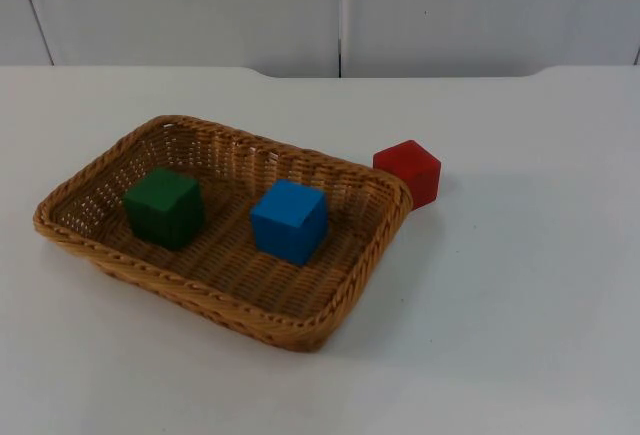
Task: Pick up one cube with each hand and place exactly two cubes into the same basket, leaving the remaining cube outside.
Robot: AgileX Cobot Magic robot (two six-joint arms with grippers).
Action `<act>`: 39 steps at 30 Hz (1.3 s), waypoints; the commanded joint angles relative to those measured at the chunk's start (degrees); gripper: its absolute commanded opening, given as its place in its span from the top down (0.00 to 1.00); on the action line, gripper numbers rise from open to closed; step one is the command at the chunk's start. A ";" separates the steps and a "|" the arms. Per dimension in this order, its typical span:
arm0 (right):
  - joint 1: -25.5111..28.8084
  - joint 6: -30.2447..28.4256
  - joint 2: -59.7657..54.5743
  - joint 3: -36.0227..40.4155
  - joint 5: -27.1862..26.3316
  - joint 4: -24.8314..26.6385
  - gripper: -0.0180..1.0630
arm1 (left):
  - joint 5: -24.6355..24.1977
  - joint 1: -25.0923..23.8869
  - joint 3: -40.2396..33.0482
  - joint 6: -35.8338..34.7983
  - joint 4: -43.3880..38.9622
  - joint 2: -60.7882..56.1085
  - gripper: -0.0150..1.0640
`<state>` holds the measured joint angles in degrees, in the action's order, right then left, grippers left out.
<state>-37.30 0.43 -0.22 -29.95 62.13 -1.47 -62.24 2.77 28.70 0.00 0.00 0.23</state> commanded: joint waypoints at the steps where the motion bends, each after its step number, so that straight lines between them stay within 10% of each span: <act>1: 0.08 0.19 0.22 0.37 -0.35 0.30 0.01 | 0.61 -1.74 -0.30 0.00 0.00 -0.23 0.01; 17: 0.44 0.19 0.22 0.37 -0.35 0.50 0.01 | 0.61 -4.24 -0.30 0.00 0.00 -0.23 0.01; 39: 19.22 0.19 0.22 0.37 -0.35 0.50 0.01 | 0.61 -4.24 -0.30 0.00 0.00 -0.23 0.01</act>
<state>-18.82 0.43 -0.22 -29.95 62.13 -1.07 -62.24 -1.30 28.70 0.00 0.00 0.23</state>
